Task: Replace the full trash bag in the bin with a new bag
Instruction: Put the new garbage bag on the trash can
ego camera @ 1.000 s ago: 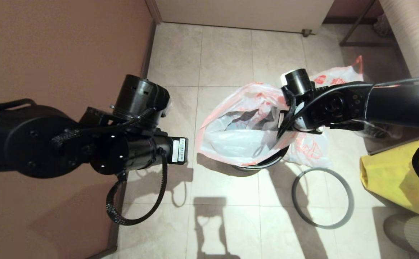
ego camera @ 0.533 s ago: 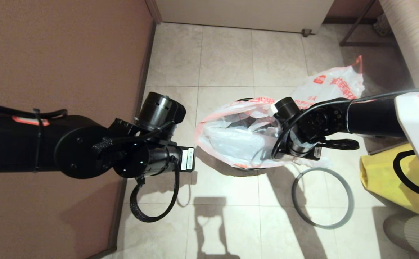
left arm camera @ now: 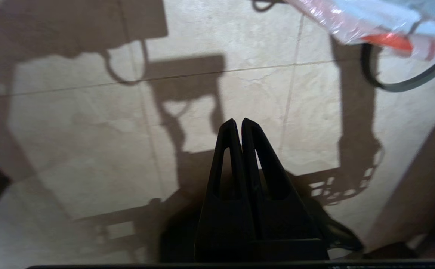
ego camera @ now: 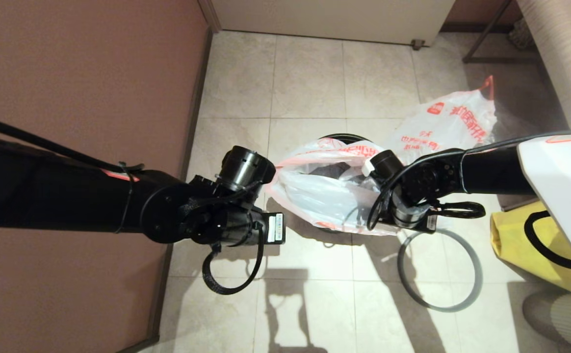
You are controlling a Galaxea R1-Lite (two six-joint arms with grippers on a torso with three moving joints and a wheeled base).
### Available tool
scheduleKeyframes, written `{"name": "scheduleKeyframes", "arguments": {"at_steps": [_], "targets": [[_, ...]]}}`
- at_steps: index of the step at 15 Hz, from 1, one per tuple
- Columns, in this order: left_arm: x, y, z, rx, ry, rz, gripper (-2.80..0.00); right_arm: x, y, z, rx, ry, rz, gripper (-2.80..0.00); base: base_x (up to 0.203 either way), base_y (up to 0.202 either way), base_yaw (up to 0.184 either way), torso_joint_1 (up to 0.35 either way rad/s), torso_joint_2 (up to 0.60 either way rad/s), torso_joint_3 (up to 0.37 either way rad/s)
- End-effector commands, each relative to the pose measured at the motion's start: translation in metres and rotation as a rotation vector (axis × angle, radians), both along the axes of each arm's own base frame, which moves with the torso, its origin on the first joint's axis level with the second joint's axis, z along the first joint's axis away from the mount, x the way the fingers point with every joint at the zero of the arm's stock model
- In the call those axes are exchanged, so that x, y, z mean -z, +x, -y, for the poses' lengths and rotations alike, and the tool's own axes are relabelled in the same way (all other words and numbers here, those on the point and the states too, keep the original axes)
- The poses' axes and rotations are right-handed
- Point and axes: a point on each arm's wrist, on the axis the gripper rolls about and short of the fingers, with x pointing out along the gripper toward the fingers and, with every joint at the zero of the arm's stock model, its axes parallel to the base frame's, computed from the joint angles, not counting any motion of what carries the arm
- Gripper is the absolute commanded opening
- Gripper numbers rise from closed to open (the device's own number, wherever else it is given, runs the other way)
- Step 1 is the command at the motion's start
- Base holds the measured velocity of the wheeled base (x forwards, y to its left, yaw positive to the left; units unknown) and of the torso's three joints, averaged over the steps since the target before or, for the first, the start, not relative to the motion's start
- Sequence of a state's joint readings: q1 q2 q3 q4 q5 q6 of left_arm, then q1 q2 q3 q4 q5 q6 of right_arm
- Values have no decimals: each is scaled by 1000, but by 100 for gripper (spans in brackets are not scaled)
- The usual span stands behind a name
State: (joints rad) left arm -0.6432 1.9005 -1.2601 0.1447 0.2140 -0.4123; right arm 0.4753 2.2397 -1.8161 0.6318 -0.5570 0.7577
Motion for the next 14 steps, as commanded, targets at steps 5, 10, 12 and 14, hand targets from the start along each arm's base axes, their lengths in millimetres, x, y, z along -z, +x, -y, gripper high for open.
{"name": "scheduleKeyframes", "arguments": {"at_steps": [5, 10, 12, 14], "targets": [[12, 58, 16, -133, -142, 74, 0, 0, 0, 0, 1, 8, 1, -280, 0, 0, 0, 0, 0, 0], [21, 79, -4, -261, -156, 70, 0, 2, 3, 2, 5, 7, 0, -280, 0, 0, 0, 0, 0, 0], [29, 85, 1, -260, -152, 63, 0, 0, 4, 1, 3, 16, 15, -280, 0, 0, 0, 0, 0, 0], [42, 100, 10, -266, -164, 71, 0, 0, 4, 1, 2, 17, 14, -280, 0, 0, 0, 0, 0, 0]]}}
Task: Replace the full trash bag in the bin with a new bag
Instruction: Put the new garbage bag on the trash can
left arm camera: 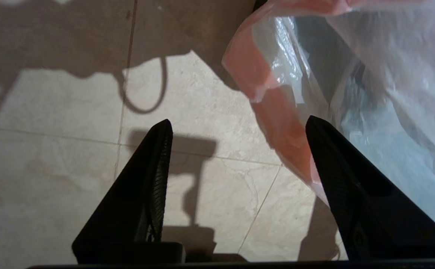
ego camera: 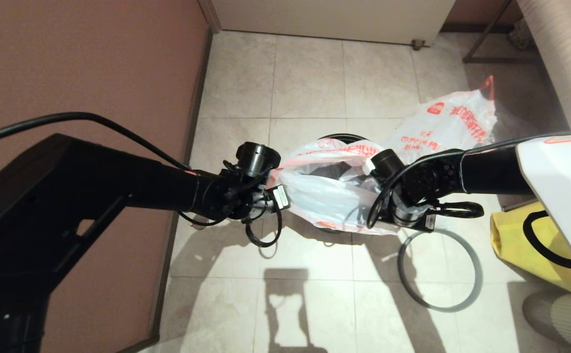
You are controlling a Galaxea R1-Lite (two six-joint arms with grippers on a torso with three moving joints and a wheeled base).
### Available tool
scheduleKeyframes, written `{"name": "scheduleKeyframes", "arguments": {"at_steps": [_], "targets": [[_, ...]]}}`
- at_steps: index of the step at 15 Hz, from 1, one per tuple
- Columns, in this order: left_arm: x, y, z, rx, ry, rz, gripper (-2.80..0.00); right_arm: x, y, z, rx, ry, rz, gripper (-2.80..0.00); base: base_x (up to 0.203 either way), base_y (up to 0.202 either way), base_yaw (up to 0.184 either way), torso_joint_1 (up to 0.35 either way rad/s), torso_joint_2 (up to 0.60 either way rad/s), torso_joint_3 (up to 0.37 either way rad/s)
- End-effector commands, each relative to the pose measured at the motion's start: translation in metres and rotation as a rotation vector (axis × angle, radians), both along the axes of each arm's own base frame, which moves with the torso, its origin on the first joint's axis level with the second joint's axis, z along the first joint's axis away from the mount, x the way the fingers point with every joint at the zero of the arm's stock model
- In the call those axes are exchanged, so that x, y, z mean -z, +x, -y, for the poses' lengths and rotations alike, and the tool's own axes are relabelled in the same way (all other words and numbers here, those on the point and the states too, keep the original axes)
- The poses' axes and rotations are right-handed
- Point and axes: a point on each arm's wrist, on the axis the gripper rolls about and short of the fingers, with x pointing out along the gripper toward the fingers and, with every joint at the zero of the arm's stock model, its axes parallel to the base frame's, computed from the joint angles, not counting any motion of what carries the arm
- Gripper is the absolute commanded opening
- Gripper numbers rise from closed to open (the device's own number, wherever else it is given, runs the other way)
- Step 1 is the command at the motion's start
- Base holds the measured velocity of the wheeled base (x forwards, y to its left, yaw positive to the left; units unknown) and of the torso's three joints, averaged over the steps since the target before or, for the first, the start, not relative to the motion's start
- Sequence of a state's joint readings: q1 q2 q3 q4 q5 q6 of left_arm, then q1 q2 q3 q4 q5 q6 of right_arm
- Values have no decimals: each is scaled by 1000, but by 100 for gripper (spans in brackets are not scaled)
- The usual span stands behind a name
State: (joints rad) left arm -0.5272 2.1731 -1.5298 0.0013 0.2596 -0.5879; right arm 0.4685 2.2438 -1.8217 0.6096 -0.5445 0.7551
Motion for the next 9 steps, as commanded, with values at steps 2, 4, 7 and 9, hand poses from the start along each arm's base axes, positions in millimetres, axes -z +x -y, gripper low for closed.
{"name": "scheduleKeyframes", "arguments": {"at_steps": [2, 4, 7, 9], "targets": [[26, 17, 14, -1, -7, 6, 0, 0, -2, 0, 1, 3, -7, -280, 0, 0, 0, 0, 0, 0], [24, 16, 16, 4, -15, 27, 0, -3, -4, 0, -10, 19, -10, -280, 0, 0, 0, 0, 0, 0], [23, 22, 19, 0, -36, 64, 0, -2, -5, -2, -13, 19, -12, -280, 0, 0, 0, 0, 0, 0], [24, 22, 18, -22, -25, 70, -280, -2, -4, -2, -11, 18, -13, -280, 0, 0, 0, 0, 0, 0]]}}
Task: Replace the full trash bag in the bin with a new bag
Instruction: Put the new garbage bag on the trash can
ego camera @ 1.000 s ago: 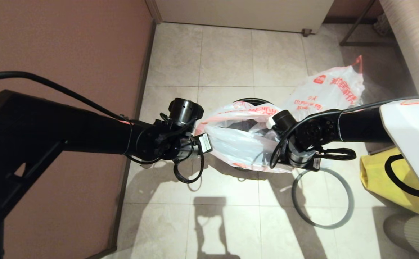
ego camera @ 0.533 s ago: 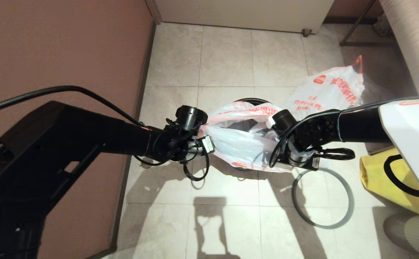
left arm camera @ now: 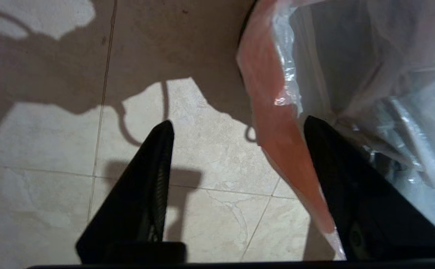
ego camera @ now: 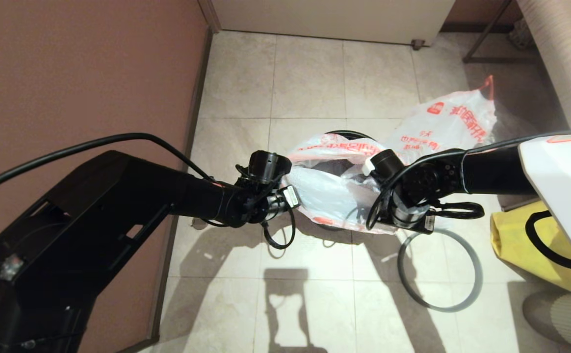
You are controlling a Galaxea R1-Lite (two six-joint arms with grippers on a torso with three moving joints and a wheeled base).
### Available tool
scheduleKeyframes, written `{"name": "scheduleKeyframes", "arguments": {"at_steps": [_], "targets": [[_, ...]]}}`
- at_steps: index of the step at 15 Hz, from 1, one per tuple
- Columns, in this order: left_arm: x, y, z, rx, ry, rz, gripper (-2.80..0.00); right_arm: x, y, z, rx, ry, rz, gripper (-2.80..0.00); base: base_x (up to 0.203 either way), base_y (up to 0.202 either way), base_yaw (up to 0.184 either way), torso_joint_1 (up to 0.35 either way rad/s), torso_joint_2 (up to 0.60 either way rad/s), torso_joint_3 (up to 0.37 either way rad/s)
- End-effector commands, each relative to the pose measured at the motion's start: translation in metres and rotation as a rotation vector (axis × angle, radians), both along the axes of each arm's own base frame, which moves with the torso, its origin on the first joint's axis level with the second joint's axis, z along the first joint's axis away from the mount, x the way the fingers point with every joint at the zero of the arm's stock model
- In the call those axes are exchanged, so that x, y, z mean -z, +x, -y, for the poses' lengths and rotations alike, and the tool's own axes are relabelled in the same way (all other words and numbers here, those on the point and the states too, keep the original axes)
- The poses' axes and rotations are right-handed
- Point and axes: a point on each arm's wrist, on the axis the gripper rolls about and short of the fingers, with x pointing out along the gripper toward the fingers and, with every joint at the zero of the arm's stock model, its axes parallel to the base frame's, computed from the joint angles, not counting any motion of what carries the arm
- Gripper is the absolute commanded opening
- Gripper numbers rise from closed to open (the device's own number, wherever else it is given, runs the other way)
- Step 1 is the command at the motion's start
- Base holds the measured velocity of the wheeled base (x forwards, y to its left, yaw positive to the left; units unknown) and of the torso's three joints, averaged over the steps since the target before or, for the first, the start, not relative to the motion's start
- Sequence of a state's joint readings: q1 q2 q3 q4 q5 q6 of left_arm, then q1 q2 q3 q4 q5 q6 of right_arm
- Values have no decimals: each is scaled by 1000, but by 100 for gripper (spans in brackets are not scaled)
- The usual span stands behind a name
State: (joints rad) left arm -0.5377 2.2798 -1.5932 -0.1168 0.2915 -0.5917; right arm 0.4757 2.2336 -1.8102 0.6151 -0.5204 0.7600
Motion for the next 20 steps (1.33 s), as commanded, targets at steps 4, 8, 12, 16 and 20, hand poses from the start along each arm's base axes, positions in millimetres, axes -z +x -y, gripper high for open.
{"name": "scheduleKeyframes", "arguments": {"at_steps": [4, 8, 12, 16, 20], "targets": [[-2, -1, -2, -14, -3, 8, -280, -5, -3, 2, 6, 4, 5, -280, 0, 0, 0, 0, 0, 0], [5, -9, -5, -10, 15, -23, -280, 4, -16, -1, 11, 0, -33, -280, 0, 0, 0, 0, 0, 0], [13, -7, -12, -29, 23, -48, -280, 19, -21, -1, 22, 8, -84, -280, 0, 0, 0, 0, 0, 0], [17, 8, -15, -76, 20, -29, -280, 37, 1, 3, 43, 43, -32, -280, 0, 0, 0, 0, 0, 0], [-4, 3, -13, -124, 7, 32, -280, 3, 6, 8, 8, 127, 120, -280, 0, 0, 0, 0, 0, 0]]}}
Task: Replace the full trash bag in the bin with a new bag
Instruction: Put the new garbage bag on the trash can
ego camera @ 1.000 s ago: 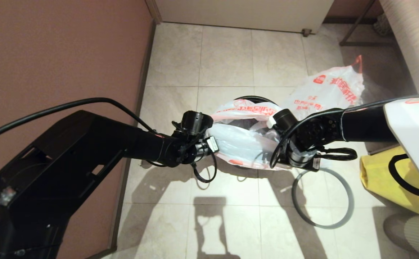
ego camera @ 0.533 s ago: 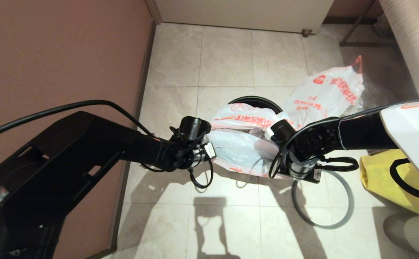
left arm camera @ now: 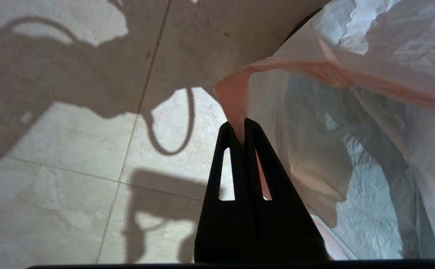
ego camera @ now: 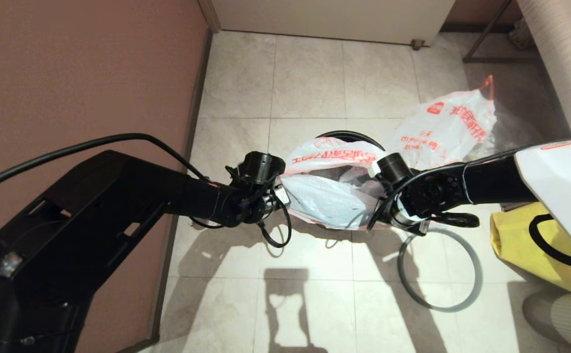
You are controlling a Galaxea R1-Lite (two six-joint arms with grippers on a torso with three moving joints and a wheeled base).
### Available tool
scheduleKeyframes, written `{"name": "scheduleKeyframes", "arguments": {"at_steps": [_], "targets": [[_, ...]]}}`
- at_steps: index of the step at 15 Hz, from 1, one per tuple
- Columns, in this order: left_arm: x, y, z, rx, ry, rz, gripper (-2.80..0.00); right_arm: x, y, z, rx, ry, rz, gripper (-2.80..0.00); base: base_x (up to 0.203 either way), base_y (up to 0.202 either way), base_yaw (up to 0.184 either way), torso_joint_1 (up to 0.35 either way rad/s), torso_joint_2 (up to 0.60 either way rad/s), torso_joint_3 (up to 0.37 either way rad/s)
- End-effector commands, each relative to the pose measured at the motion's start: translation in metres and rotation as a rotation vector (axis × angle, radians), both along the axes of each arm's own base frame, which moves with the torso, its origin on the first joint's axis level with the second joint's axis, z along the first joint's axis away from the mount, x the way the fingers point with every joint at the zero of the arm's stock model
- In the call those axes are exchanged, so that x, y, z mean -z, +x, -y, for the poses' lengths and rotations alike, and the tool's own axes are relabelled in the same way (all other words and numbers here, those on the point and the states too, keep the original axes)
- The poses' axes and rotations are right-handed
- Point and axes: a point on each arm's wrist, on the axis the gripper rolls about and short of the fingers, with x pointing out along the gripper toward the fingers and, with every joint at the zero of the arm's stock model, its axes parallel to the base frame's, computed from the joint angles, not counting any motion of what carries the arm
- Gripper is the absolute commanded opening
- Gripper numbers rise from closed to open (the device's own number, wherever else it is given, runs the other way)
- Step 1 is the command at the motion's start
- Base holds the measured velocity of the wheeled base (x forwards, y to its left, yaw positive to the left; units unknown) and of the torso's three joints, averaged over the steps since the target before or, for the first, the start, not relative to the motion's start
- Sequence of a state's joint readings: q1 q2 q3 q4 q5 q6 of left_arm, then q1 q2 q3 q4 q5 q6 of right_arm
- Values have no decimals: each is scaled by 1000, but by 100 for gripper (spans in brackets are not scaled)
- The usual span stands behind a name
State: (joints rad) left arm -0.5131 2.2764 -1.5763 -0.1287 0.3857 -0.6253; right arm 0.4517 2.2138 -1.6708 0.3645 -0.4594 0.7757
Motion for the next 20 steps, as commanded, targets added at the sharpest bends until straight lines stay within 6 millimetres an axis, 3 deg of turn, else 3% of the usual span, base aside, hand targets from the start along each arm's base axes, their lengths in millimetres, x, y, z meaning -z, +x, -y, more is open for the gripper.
{"name": "scheduleKeyframes", "arguments": {"at_steps": [1, 2, 3, 4, 5, 8, 11, 12, 13, 17, 20], "targets": [[-7, -3, 1, 0, -8, 14, -280, -14, -5, 1, -6, 10, 26, -280, 0, 0, 0, 0, 0, 0], [-8, -4, 2, 2, -7, 16, -280, -15, -8, 1, -14, 2, 21, -280, 0, 0, 0, 0, 0, 0], [-7, -6, 3, 6, -4, 15, 0, -15, -11, 1, -19, -7, 10, -280, 0, 0, 0, 0, 0, 0], [-8, -6, 3, 6, -3, 14, 0, -12, -15, 1, -32, -23, -7, -280, 0, 0, 0, 0, 0, 0], [-11, -8, 3, 9, -5, 17, 0, -8, -20, 2, -58, -51, -26, 0, 0, 0, 0, 0, 0, 0], [-28, -18, 0, 23, 3, 24, 0, -19, -30, -3, -89, -50, 17, 0, 0, 0, 0, 0, 0, 0], [-68, -47, -9, 59, 42, -3, 0, -32, -64, -6, -140, -65, -13, 0, 0, 0, 0, 0, 0, 0], [-73, -53, -10, 69, 56, -22, 0, -32, -75, -5, -152, -75, -36, 0, 0, 0, 0, 0, 0, 0], [-74, -54, -10, 71, 58, -24, -280, -29, -82, -3, -159, -86, -57, -280, 0, 0, 0, 0, 0, 0], [-70, -58, 5, 108, 58, -25, -280, -30, -88, 1, -162, -83, -65, -280, 0, 0, 0, 0, 0, 0], [-70, -62, 10, 122, 57, -27, -280, -27, -96, -12, -213, -80, -79, -280, 0, 0, 0, 0, 0, 0]]}}
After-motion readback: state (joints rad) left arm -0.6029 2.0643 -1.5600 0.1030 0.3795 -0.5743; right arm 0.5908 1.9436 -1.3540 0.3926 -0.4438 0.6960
